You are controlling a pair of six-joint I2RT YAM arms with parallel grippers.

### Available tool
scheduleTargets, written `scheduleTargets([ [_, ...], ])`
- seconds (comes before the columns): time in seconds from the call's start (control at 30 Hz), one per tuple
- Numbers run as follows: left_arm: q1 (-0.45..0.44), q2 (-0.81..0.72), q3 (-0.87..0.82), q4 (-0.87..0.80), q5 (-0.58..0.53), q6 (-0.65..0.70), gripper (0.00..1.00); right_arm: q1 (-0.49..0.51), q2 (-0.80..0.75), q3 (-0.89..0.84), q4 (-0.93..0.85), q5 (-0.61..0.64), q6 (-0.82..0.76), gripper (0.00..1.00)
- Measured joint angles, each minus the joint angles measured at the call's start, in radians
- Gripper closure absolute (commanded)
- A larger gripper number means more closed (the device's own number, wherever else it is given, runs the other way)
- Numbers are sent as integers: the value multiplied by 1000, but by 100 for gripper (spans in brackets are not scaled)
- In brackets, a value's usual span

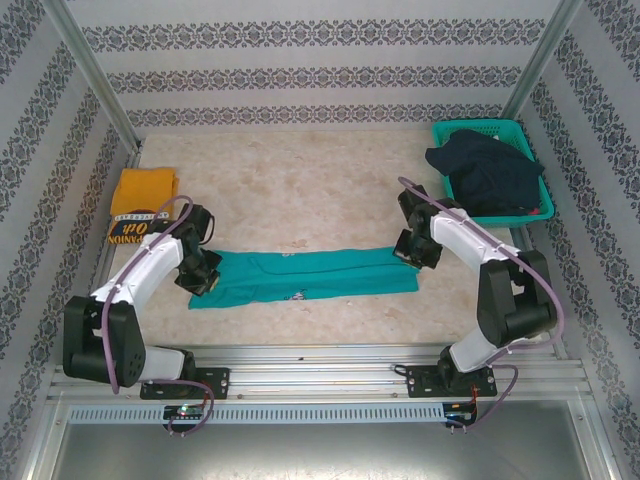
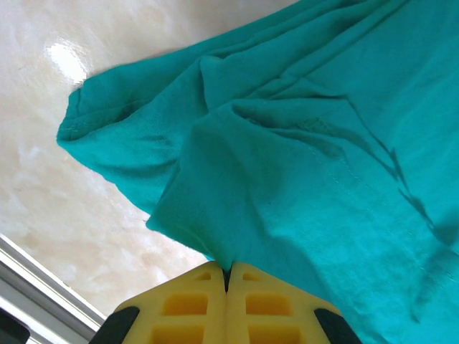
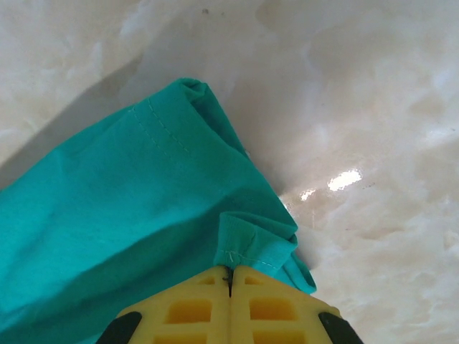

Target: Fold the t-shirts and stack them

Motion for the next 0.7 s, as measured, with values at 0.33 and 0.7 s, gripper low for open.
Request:
scheduleTargets([
  [0.33,0,41,-99,58,9,0,100,11,50,-12,28,-3,0,100],
  [0.7,0,72,-127,106,16,0,100,19,-46,-12,34,10,4,100],
])
